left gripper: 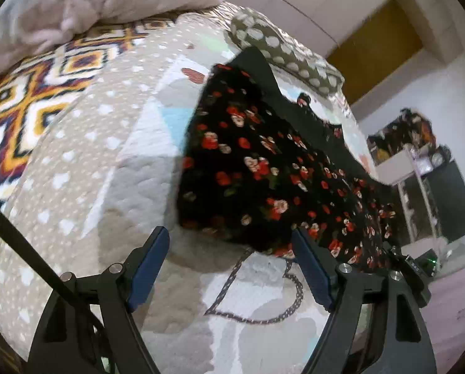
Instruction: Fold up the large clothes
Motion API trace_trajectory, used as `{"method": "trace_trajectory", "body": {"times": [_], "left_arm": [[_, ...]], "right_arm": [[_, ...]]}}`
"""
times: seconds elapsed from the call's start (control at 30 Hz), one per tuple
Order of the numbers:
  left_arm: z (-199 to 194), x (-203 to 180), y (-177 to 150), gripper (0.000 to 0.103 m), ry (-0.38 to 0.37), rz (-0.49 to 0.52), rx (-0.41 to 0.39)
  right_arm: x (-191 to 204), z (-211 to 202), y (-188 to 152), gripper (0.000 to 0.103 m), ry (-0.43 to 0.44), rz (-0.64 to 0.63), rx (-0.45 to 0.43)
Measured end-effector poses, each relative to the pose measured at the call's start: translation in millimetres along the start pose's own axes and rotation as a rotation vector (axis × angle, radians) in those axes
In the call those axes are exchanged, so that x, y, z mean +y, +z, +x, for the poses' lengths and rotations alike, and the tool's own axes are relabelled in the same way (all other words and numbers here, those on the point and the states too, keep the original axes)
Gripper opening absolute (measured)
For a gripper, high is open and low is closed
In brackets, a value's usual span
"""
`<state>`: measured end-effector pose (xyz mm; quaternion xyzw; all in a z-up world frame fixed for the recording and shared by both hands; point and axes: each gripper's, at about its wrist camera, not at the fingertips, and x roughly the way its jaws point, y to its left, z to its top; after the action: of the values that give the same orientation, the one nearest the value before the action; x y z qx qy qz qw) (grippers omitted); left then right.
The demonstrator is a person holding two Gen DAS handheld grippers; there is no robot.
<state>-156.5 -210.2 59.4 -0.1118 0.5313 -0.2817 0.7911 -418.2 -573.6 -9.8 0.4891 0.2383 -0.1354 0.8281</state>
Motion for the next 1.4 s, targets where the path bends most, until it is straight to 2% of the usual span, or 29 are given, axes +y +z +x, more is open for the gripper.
{"method": "trace_trajectory", "body": {"times": [0.03,0.13,0.2,0.23,0.33,0.37,0.43,0.47,0.57,0.7,0.8,0.93,0.97,1.03,1.1,1.17,1.23,1.4], "left_arm": [[5.4,-6.6,3.8,0.080,0.002,0.021,0.004],[19.5,-17.6,19.8,0.080,0.050,0.077,-0.013],[26.0,-17.3,28.8,0.080,0.123,0.103,-0.050],[32.7,-13.4,34.9,0.080,0.185,0.118,-0.065],[53.6,6.0,44.8,0.080,0.293,0.138,-0.046],[59.4,12.7,46.2,0.080,0.304,0.135,-0.031],[64.7,28.7,48.3,0.081,0.273,0.098,-0.010],[62.0,33.8,48.0,0.081,0.251,0.076,-0.013],[48.1,34.7,42.6,0.081,0.255,0.074,-0.030],[19.0,26.4,22.0,0.081,0.226,0.106,-0.068],[6.2,22.8,2.5,0.081,0.226,0.118,-0.101],[12.1,27.2,-20.1,0.081,0.295,0.152,-0.130],[17.6,30.8,-23.5,0.081,0.314,0.159,-0.134],[27.3,40.5,-28.3,0.082,0.321,0.147,-0.131],[27.1,43.1,-32.2,0.086,0.307,0.151,-0.170],[29.3,43.9,-36.1,0.091,0.316,0.163,-0.202],[30.2,45.1,-41.0,0.092,0.315,0.174,-0.233],[31.1,43.6,-44.5,0.094,0.307,0.194,-0.249]], "right_arm": [[0.4,-1.7,-2.4,0.042,-0.018,-0.007,-0.004],[-0.4,-15.8,-6.1,0.046,-0.046,-0.030,-0.016],[1.3,-35.0,-10.0,0.048,-0.081,-0.066,-0.030],[3.5,-43.3,-11.6,0.049,-0.103,-0.088,-0.035],[18.7,-72.6,-16.3,0.050,-0.200,-0.178,-0.069],[23.3,-81.9,-15.5,0.051,-0.246,-0.215,-0.095],[33.3,-99.9,-13.5,0.054,-0.315,-0.275,-0.150],[42.1,-101.9,-12.3,0.055,-0.331,-0.300,-0.172],[66.0,-91.6,-2.6,0.055,-0.316,-0.368,-0.168],[115.3,-41.8,-13.1,0.055,-0.276,-0.477,-0.123],[160.4,3.5,-31.3,0.064,-0.238,-0.624,-0.079],[219.2,67.0,-58.3,0.066,-0.185,-0.746,0.062],[227.7,78.1,-62.5,0.065,-0.172,-0.752,0.089],[250.4,109.8,-71.0,0.046,-0.144,-0.753,0.154],[272.6,146.6,-77.6,0.040,-0.130,-0.759,0.210],[294.4,185.5,-81.1,0.040,-0.129,-0.768,0.238],[307.7,218.1,-81.3,0.040,-0.133,-0.777,0.256],[331.9,318.2,-75.7,0.040,-0.248,-0.809,0.321]]}}
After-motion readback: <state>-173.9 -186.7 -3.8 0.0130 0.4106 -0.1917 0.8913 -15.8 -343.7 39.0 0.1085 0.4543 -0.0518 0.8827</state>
